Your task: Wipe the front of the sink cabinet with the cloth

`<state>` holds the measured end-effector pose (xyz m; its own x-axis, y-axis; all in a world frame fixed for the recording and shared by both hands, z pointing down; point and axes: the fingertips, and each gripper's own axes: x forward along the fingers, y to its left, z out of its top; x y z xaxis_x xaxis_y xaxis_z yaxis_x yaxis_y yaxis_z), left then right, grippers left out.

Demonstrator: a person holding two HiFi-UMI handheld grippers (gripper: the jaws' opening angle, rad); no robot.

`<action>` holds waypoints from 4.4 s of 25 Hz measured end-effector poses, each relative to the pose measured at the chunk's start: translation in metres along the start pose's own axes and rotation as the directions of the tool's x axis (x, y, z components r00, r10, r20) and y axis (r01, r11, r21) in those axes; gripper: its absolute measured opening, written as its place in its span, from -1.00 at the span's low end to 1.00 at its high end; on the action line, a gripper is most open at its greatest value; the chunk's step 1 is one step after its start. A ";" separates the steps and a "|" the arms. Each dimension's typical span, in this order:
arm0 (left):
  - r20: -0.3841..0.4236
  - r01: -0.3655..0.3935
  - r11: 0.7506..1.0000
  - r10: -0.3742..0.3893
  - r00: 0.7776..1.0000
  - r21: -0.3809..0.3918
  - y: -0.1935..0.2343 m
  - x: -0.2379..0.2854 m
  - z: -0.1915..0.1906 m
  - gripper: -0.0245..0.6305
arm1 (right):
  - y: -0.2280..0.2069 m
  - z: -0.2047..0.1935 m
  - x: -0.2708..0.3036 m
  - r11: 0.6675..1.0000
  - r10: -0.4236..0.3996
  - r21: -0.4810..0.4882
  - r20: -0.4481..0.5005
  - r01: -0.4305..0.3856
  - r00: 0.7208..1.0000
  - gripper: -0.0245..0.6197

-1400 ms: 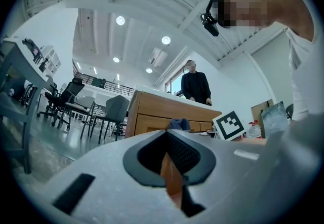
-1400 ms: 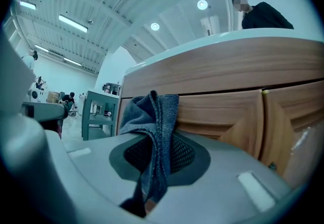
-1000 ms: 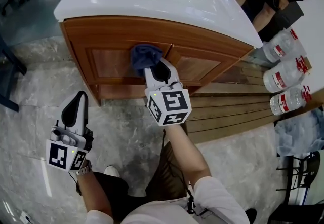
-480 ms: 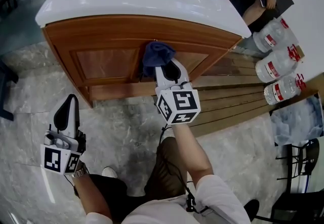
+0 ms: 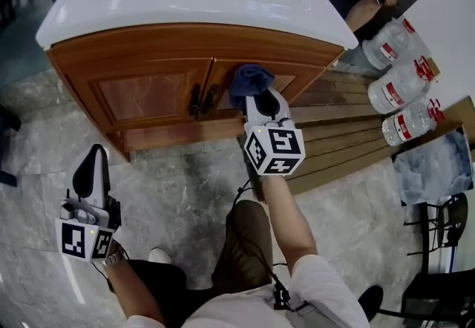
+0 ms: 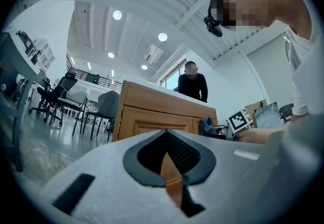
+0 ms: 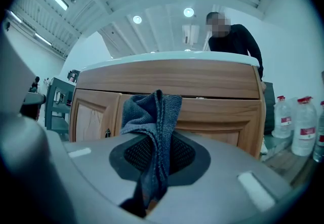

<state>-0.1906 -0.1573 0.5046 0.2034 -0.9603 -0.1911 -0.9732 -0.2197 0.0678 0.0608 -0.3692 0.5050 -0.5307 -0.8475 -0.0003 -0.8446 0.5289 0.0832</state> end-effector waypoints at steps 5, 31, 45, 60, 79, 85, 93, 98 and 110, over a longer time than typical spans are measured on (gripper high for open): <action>-0.014 0.007 1.000 -0.007 1.000 -0.008 -0.003 0.004 -0.003 -0.93 | -0.025 -0.007 -0.002 0.999 -0.041 -0.011 -0.015 0.041 0.999 -0.72; -0.038 0.015 1.000 -0.015 0.999 0.002 -0.012 0.010 -0.012 -0.93 | -0.183 -0.027 -0.044 0.950 -0.310 0.014 -0.062 0.312 0.949 -0.72; -0.026 0.005 1.000 -0.004 1.000 0.016 -0.015 0.012 -0.010 -0.93 | -0.075 -0.032 -0.068 0.996 -0.077 0.033 -0.045 0.079 0.996 -0.72; -0.003 -0.059 0.998 0.059 0.998 0.030 0.007 -0.008 0.005 -0.93 | 0.255 -0.076 -0.009 0.846 0.522 0.145 -0.021 -0.514 0.853 -0.72; 0.024 -0.081 0.996 0.080 0.996 0.027 0.019 -0.020 0.015 -0.93 | 0.361 -0.095 0.070 0.855 0.508 0.158 -0.062 -0.494 0.859 -0.72; 0.029 -0.086 0.996 0.086 0.996 0.021 0.022 -0.023 0.016 -0.93 | 0.352 -0.095 0.068 0.885 0.459 0.119 -0.067 -0.450 0.886 -0.72; 0.024 -0.071 0.997 0.070 0.997 0.014 0.020 -0.022 0.013 -0.93 | 0.299 -0.102 0.065 0.932 0.348 0.128 -0.072 -0.338 0.935 -0.72; 0.017 -0.059 0.998 0.059 0.998 0.013 0.018 -0.018 0.009 -0.93 | 0.264 -0.108 0.059 0.949 0.302 0.114 -0.072 -0.293 0.950 -0.72; 0.011 -0.040 0.999 0.040 0.999 0.008 0.014 -0.010 0.005 -0.93 | 0.181 -0.129 0.043 0.980 0.177 0.111 -0.083 -0.167 0.981 -0.72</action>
<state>-0.2071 -0.1500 0.5030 0.1636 -0.9663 -0.1989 -0.9814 -0.1800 0.0671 -0.1056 -0.3157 0.6484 -0.6640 -0.7413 0.0975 -0.7465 0.6648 -0.0293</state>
